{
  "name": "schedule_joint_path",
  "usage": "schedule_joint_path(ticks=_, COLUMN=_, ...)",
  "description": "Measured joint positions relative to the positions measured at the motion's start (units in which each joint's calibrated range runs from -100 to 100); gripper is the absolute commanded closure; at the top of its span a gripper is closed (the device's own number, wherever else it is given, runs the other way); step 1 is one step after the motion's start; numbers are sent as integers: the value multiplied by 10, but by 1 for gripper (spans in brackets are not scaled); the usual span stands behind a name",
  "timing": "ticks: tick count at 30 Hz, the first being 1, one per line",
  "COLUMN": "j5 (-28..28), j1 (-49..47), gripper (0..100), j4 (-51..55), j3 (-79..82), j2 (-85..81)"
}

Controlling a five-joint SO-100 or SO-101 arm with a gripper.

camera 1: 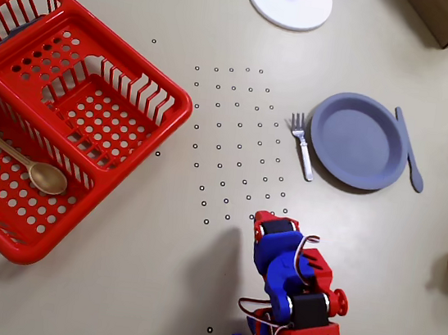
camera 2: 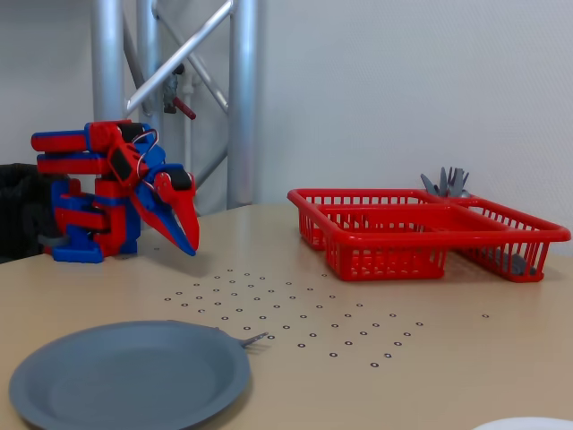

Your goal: Push the fork on the left side of the plate

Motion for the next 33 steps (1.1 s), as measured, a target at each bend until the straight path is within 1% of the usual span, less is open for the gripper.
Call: schedule_joint_path(ticks=33, j5=-4, j1=5, gripper=100, j4=0, j3=0, j2=0)
